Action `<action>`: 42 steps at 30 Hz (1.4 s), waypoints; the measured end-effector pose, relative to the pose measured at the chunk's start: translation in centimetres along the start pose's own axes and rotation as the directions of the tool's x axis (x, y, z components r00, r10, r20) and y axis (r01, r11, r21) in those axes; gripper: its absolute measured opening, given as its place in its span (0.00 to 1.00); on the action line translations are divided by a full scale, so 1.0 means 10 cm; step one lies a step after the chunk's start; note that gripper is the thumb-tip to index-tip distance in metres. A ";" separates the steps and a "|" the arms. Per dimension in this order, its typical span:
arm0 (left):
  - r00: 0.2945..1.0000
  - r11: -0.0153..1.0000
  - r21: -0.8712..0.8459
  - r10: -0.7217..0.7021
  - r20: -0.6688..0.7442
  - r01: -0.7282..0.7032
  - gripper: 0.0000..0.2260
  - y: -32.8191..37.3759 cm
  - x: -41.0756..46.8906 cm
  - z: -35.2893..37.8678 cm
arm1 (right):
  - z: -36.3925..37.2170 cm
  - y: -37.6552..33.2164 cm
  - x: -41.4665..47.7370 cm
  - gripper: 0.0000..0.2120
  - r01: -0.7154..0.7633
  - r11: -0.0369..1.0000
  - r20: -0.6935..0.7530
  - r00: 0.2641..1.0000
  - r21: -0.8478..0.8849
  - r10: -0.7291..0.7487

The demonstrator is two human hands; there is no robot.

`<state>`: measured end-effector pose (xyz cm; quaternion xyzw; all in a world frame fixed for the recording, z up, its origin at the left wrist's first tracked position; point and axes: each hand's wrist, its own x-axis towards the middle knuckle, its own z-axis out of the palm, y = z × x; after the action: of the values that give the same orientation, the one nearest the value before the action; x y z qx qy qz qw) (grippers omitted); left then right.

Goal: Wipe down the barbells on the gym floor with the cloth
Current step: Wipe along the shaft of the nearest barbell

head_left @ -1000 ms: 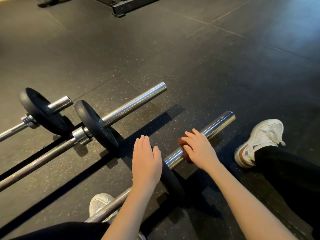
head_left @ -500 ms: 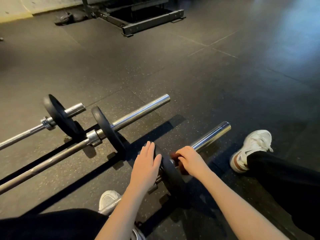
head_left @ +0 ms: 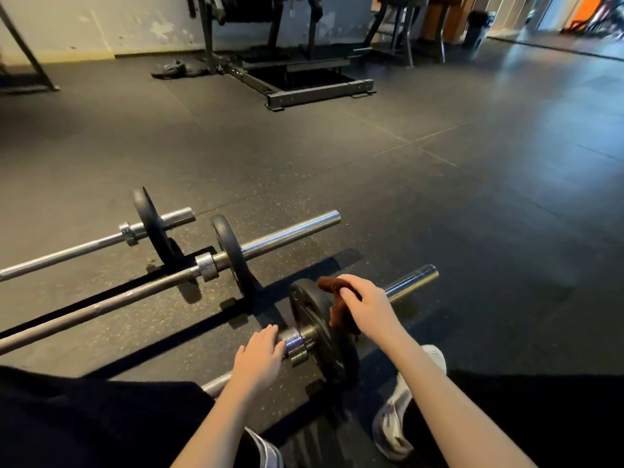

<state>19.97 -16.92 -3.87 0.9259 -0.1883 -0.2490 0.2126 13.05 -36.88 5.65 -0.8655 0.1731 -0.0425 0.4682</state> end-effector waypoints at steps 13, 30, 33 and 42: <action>0.992 0.981 0.147 -0.126 0.009 0.124 0.23 -0.56 -0.07 0.16 | 1.34 0.41 0.05 0.20 0.162 0.820 0.205 0.977 -0.548 -0.056; 0.988 0.958 0.274 -0.043 -0.146 0.082 0.21 -0.67 -0.04 0.35 | 1.76 0.68 0.17 0.17 0.114 0.794 0.020 0.992 -0.597 -0.128; 0.990 0.961 0.267 -0.043 -0.132 0.078 0.20 -0.69 -0.01 0.33 | 1.72 0.50 0.54 0.13 0.106 0.798 0.105 0.993 -0.593 -0.054; 0.994 0.960 0.276 -0.012 -0.104 0.040 0.19 -0.68 -0.03 0.27 | 1.89 0.63 0.28 0.10 0.189 0.679 0.078 0.978 -0.710 -0.191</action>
<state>19.90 -11.84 -9.19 0.9604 -0.1980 -0.1756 0.0865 18.46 -25.94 -10.37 -0.9921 0.0858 -0.0215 0.0892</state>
